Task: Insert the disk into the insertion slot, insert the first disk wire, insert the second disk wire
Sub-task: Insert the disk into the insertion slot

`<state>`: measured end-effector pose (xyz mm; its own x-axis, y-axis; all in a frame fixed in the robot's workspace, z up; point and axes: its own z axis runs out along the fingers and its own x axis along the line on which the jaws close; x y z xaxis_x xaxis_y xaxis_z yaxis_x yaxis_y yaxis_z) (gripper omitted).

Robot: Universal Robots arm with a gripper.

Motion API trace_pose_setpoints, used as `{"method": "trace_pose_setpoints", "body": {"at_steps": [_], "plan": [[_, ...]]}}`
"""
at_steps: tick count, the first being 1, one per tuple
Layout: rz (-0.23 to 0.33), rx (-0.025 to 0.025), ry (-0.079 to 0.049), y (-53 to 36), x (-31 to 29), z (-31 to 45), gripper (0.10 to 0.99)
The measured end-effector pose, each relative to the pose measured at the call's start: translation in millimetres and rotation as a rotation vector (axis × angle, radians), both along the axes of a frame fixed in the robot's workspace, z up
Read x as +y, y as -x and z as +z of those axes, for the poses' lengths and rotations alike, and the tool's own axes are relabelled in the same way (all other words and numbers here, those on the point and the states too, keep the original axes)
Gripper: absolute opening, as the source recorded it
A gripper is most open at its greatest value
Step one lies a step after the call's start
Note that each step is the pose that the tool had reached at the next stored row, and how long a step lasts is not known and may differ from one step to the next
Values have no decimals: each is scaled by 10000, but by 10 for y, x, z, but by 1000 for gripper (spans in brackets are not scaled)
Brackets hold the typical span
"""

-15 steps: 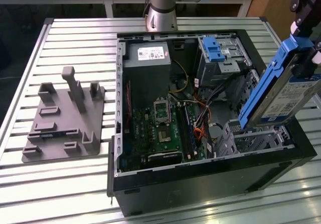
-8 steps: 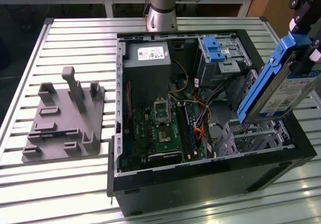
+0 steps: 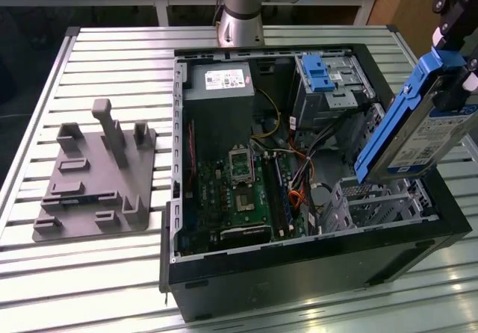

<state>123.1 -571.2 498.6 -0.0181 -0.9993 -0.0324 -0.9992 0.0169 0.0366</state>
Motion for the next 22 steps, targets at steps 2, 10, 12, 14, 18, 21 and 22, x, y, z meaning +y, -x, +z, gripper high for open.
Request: {"method": "trace_pose_setpoints", "body": {"at_steps": [2,10,12,14,18,21,22], "plan": [[0,0,-3,-40,1,0,365],[0,-2,-14,-65,37,-9,365],[-1,-3,-15,-65,59,-18,365],[0,-3,-16,-65,83,-31,365],[0,-3,-15,-65,135,-57,365],[0,-3,-16,-65,170,-79,365],[0,-3,-16,-65,176,-87,365]]}}
